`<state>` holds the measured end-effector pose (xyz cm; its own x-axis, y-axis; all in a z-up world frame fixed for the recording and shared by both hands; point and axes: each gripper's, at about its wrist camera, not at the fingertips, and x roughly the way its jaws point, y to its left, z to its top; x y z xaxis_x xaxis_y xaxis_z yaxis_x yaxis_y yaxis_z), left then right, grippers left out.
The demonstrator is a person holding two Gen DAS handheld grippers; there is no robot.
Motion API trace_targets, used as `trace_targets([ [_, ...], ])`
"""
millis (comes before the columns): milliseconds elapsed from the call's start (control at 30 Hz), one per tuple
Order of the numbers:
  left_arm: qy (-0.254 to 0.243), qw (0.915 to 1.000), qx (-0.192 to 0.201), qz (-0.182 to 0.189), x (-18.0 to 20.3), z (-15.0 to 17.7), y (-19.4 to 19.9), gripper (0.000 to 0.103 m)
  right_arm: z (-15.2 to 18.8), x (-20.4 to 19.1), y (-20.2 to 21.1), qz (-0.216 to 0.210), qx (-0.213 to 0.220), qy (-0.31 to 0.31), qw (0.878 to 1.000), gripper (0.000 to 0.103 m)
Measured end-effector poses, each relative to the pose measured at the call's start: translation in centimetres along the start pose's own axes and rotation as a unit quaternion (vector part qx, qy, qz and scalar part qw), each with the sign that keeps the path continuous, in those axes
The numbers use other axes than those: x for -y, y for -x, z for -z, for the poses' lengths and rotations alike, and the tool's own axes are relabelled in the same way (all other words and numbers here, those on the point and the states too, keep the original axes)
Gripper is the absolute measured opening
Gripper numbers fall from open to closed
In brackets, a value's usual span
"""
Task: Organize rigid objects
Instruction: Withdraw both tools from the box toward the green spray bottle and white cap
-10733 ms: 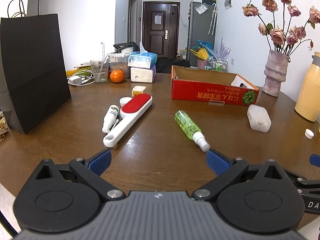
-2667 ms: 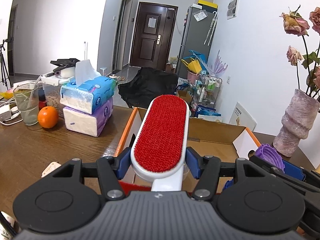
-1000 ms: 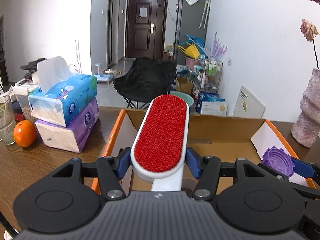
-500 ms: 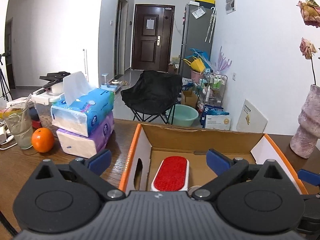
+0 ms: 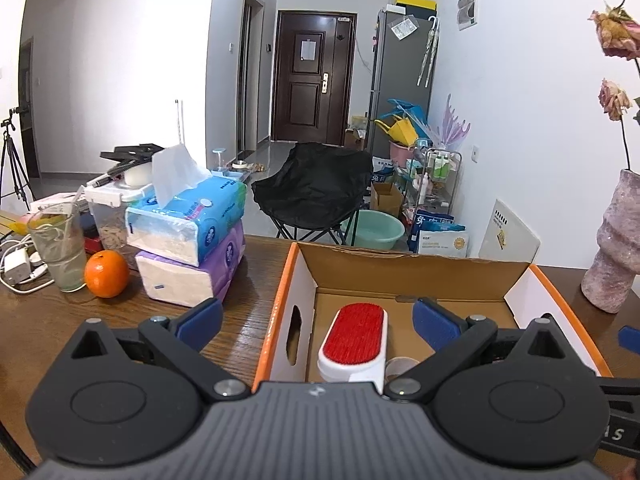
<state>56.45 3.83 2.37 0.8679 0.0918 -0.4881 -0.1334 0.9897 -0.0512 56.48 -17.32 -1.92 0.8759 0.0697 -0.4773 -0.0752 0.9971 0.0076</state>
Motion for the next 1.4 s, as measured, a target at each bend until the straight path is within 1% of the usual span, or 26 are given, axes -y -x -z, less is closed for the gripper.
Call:
trace_targets([
  [367,-0.001,0.9998,0.02,0.003,-0.6,1.1,4.5,0.103,0.9,0.4,5.1,-0.001,0.026,0.0,1.0,0.103],
  [567,-0.003,0.9997,0.024,0.007,-0.8,2.0,6.8,0.103,1.7,0.8,7.6,-0.005,0.034,-0.003,0.999,0.103],
  [767,-0.002,0.9995,0.023,0.02,-0.9,3.0,9.3,0.103,2.5,1.3,10.0,-0.006,0.04,-0.008,0.999,0.103],
  [1033,-0.008,0.9992,0.029,0.026,-0.6,4.6,13.0,0.103,4.5,1.4,13.4,-0.003,0.041,-0.006,0.999,0.103],
  [1400,-0.016,0.9991,0.018,0.035,-0.3,8.5,17.5,0.103,8.2,2.3,18.0,0.005,0.033,0.001,0.999,0.103],
])
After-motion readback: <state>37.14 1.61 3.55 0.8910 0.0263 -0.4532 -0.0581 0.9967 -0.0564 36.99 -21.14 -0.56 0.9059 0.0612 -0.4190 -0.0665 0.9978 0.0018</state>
